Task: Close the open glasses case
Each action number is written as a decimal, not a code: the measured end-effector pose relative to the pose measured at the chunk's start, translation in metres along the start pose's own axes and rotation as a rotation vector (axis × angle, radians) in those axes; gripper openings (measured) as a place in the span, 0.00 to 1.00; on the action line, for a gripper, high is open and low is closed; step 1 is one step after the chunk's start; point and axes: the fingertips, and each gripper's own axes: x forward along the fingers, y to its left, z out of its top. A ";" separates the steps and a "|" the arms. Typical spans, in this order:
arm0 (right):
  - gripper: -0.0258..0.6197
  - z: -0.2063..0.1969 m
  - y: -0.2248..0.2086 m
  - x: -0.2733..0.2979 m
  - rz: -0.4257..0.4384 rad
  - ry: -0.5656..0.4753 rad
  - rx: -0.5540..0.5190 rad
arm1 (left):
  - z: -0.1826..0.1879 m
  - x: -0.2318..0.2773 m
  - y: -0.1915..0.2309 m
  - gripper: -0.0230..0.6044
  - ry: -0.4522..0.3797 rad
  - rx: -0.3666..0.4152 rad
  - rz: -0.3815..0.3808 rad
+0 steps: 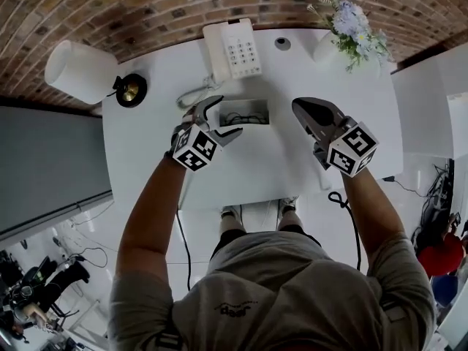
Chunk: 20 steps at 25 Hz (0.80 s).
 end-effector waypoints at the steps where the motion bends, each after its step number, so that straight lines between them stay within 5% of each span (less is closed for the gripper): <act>1: 0.05 -0.003 -0.001 0.002 0.001 0.004 0.000 | -0.005 0.006 0.001 0.72 0.011 0.013 0.002; 13: 0.05 -0.015 -0.014 0.022 0.016 0.007 0.000 | -0.042 0.049 -0.005 0.79 0.112 0.110 -0.059; 20: 0.05 -0.018 -0.012 0.025 0.029 0.020 0.003 | -0.050 0.060 -0.005 0.79 0.129 0.063 -0.081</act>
